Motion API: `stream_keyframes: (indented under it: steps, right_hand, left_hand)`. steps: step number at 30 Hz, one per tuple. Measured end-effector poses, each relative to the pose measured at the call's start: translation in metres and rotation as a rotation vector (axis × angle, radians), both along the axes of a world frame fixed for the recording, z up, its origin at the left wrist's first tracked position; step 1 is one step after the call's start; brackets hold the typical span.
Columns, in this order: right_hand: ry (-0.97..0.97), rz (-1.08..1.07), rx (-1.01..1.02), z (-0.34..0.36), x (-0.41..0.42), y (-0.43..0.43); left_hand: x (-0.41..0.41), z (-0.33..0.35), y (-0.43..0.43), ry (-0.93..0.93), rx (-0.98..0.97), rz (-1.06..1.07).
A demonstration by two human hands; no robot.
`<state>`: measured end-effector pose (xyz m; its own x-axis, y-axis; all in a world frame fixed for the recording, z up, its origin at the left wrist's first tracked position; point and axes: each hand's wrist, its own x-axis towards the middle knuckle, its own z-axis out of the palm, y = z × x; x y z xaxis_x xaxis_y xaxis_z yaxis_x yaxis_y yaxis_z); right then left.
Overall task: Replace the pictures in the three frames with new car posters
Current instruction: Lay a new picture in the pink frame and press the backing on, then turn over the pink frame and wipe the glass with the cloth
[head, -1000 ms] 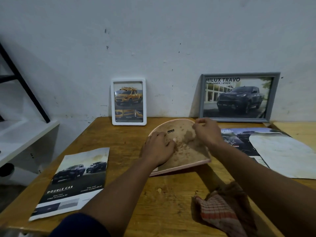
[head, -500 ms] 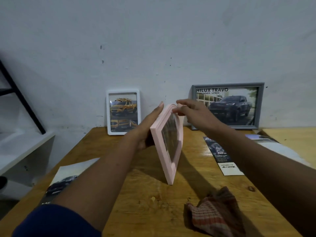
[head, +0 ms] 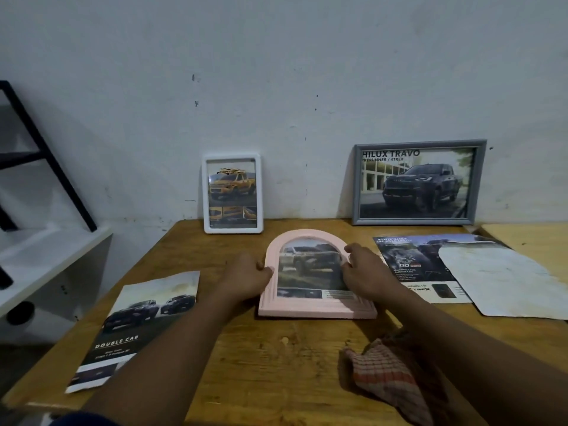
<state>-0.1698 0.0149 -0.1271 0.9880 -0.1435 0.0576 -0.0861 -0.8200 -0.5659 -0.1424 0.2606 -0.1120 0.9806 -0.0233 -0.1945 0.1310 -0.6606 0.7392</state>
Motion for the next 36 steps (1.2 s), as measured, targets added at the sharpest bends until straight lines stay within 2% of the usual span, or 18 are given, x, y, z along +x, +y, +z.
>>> stream_keyframes:
  steps: [2,4,7,12,20,30,33,36]
  right_hand:
    - [-0.011,0.031,-0.148,-0.005,-0.005,0.001]
    - [-0.020,0.068,-0.295,-0.010,-0.010,0.002]
    - [-0.026,0.082,-0.376,-0.017,-0.015,0.006]
    - [-0.072,0.112,-0.345,-0.023,-0.018,0.005]
    - [0.097,0.166,-0.273,0.005,-0.018,-0.009]
    - [0.179,0.308,-0.166,0.031,-0.103,-0.033]
    - [0.127,0.370,-0.097,0.014,-0.134,-0.027]
    - [0.003,0.427,-0.223,-0.014,-0.162,-0.021]
  left_hand:
    - [0.000,-0.010,-0.003,-0.211,0.267,-0.040]
    - [-0.002,-0.018,-0.007,-0.342,0.402,-0.098]
    - [-0.005,-0.034,-0.013,-0.321,0.478,-0.226]
    - [-0.007,-0.052,-0.013,-0.322,0.535,-0.270]
    - [-0.006,-0.045,-0.012,-0.331,0.664,-0.289]
    - [-0.028,-0.037,-0.017,-0.338,0.585,-0.263]
    - [-0.043,-0.038,-0.026,-0.338,0.577,-0.282]
    - [-0.055,-0.043,-0.029,-0.311,0.586,-0.307]
